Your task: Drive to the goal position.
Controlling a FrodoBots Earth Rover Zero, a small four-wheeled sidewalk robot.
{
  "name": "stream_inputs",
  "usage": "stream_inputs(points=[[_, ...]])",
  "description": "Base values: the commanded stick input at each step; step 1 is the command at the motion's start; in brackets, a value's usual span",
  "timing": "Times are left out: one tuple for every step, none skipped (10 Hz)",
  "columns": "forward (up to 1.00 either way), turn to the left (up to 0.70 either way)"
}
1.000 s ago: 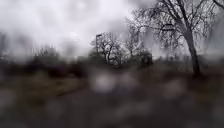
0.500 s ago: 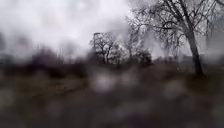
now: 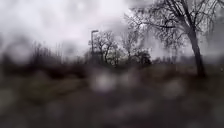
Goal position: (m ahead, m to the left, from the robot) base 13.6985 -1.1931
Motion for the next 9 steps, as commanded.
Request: stream_inputs(points=[[1.0, 0.0], [1.0, 0.0], [1.0, 0.0], [1.0, 0.0], [1.0, 0.0], [1.0, 0.0], [1.0, 0.0], [1.0, 0.0], [1.0, 0.0]])
